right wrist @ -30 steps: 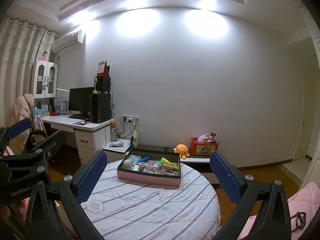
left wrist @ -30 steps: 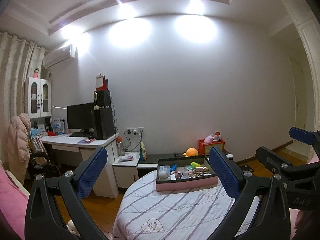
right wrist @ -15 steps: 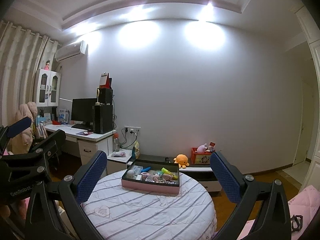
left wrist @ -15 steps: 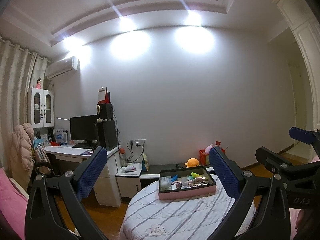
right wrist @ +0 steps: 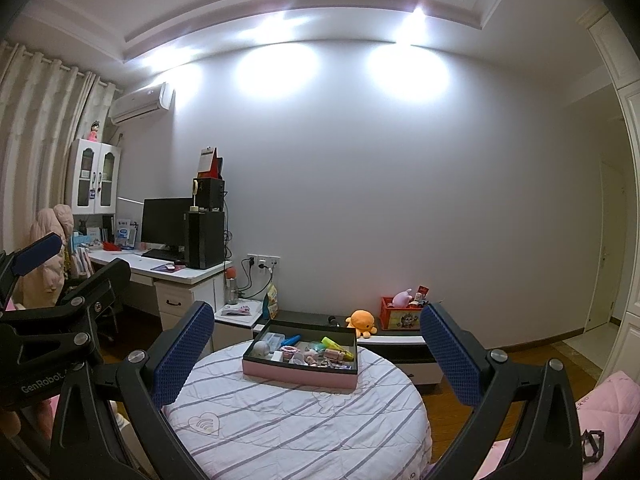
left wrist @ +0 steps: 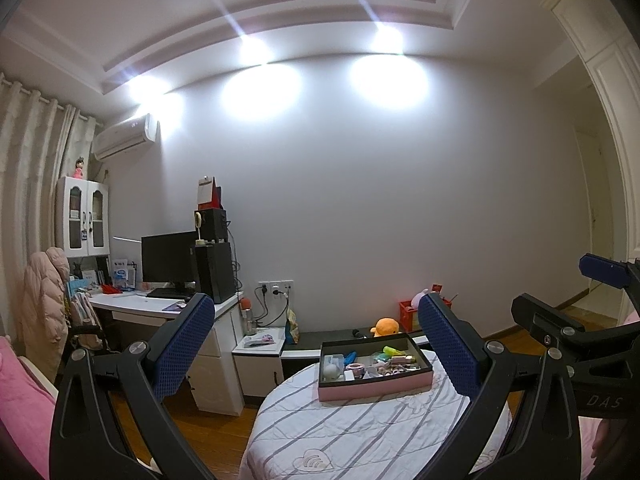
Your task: Organize rigid objects
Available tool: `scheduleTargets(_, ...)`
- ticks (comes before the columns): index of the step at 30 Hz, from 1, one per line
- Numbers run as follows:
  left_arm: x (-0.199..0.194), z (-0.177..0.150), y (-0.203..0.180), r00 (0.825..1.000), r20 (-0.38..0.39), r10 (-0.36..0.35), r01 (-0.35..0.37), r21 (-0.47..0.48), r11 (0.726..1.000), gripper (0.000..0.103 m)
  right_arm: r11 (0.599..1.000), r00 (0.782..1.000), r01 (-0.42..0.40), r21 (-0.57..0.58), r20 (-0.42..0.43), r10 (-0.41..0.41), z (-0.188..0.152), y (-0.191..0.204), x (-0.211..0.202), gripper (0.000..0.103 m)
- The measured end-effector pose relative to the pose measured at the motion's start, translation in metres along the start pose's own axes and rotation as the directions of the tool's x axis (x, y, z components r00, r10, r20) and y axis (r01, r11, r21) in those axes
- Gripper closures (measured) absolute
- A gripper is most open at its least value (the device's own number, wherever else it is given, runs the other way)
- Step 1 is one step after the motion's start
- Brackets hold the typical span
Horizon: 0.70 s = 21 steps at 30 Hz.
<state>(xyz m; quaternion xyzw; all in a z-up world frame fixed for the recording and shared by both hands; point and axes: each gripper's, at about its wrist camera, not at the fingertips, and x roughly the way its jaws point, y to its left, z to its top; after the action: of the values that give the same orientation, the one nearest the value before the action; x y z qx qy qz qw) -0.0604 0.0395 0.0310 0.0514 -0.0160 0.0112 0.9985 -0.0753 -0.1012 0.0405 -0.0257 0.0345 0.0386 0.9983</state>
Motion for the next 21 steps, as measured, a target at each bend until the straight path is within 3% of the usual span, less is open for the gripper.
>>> scheduleTargets(21, -0.0037, -0.0001, -0.008, 1.0, 0.008, 0.018, -0.018, 0.01, 1.0, 0.0, 1.0, 1.0, -0.001, -0.001, -0.001, 0.001, 0.001, -0.0011, -0.0014, 0.0)
